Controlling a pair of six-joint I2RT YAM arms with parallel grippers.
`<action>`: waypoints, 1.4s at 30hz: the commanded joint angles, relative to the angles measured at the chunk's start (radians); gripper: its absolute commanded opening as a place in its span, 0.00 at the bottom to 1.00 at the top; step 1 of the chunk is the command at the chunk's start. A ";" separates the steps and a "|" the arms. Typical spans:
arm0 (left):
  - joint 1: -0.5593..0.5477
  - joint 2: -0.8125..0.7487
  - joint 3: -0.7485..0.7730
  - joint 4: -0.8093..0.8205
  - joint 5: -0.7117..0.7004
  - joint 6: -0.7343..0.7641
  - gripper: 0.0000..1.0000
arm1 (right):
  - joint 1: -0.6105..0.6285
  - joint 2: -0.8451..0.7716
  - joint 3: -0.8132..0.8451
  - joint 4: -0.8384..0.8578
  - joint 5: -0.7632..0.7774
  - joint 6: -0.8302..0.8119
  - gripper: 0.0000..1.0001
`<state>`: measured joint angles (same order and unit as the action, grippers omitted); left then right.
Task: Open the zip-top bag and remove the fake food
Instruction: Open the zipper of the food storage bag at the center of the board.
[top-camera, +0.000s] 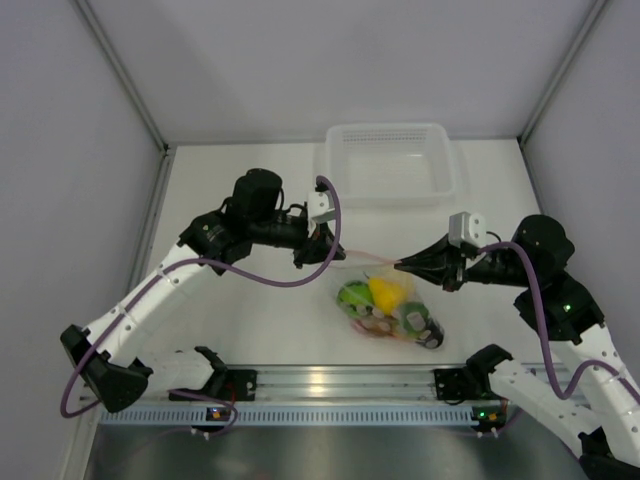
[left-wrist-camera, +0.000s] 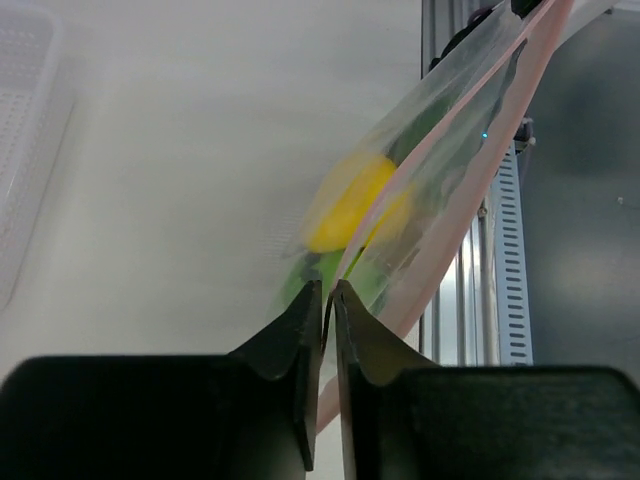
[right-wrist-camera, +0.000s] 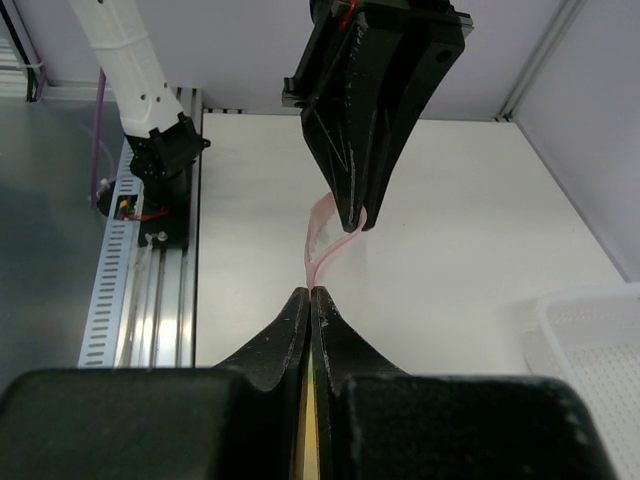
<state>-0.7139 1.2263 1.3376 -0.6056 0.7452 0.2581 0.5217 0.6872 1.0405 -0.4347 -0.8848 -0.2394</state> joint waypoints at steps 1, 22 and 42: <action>0.002 -0.028 0.000 0.035 0.029 0.007 0.12 | 0.009 -0.014 -0.003 0.086 -0.029 -0.003 0.00; 0.002 0.010 0.090 0.041 -0.151 -0.043 0.00 | 0.011 -0.012 -0.071 0.131 0.142 0.040 0.46; 0.002 0.058 0.219 0.066 -0.797 -0.439 0.00 | 0.014 0.133 -0.019 0.164 0.716 0.888 0.99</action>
<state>-0.7139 1.2903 1.5101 -0.6052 0.1238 -0.0402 0.5220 0.8024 1.0668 -0.3553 -0.2119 0.3401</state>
